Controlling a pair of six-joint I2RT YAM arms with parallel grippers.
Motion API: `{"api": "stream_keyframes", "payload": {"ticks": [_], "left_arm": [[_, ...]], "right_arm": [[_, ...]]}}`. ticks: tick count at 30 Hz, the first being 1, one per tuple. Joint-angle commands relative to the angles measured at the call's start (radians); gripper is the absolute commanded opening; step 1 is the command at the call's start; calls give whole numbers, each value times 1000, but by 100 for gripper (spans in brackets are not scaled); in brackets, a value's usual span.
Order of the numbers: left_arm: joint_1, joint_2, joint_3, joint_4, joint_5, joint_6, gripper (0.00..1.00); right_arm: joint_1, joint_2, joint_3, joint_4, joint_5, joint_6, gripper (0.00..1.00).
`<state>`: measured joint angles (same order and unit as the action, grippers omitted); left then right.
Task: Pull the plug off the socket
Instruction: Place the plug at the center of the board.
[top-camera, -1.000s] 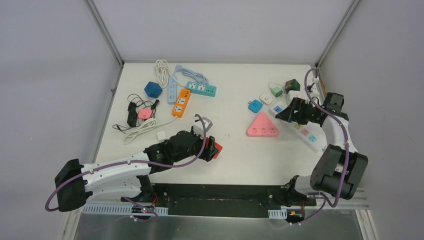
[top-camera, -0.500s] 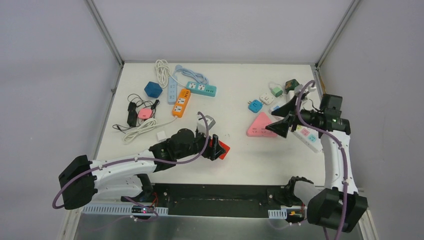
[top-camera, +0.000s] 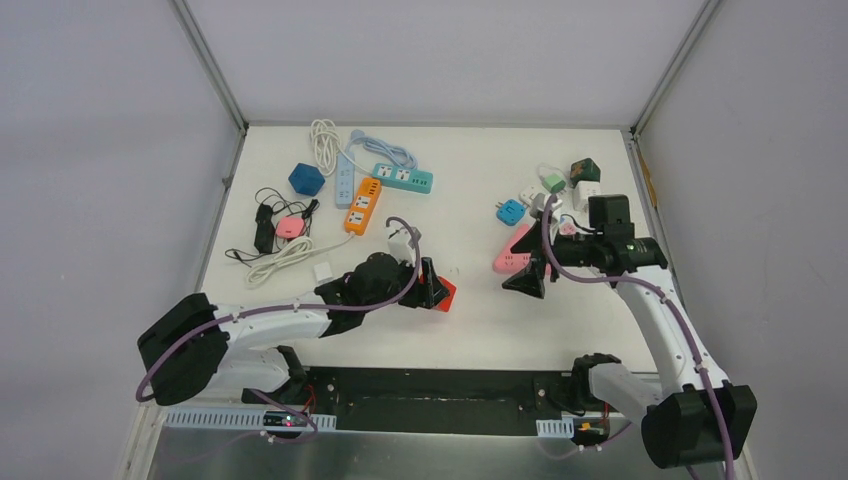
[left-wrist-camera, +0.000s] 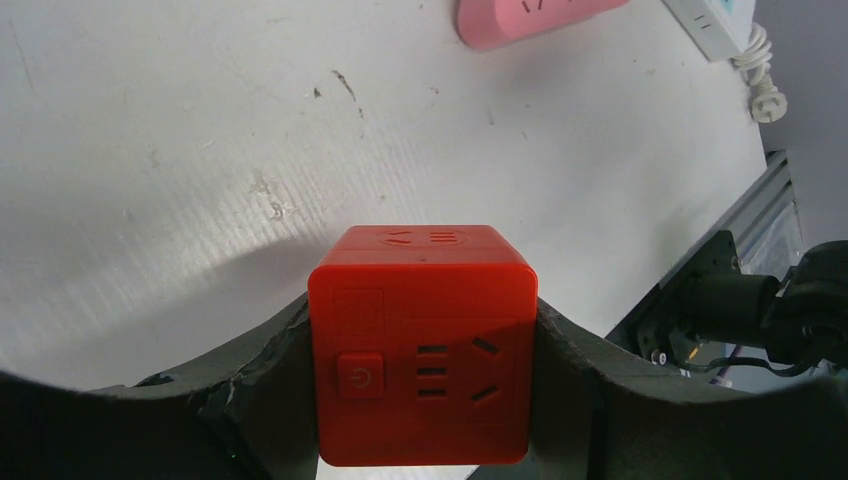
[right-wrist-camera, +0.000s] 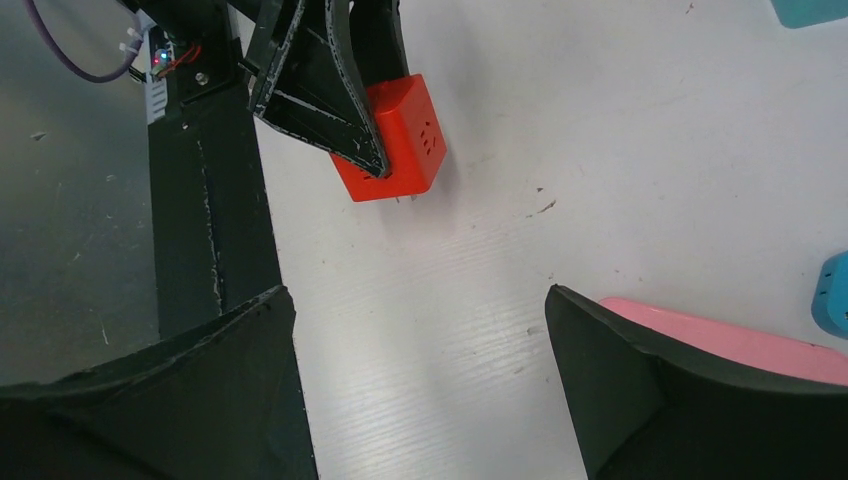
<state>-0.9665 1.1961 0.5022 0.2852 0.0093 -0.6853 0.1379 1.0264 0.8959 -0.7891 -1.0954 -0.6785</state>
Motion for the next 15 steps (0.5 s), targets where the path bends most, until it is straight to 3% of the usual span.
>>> {"api": "stream_keyframes", "payload": {"ticks": [1,7,15], "left_arm": [[8,42,51,99,9,-95,0],[8,68,42,123,-2,-145,0],[9,140,96,126,3,-188,0]], "right_arm": [[19,-15,-9,86,82,-6,100],[28,-18,-65,87,52,-120,100],[87,-5,-105,175,95,-81,100]]}}
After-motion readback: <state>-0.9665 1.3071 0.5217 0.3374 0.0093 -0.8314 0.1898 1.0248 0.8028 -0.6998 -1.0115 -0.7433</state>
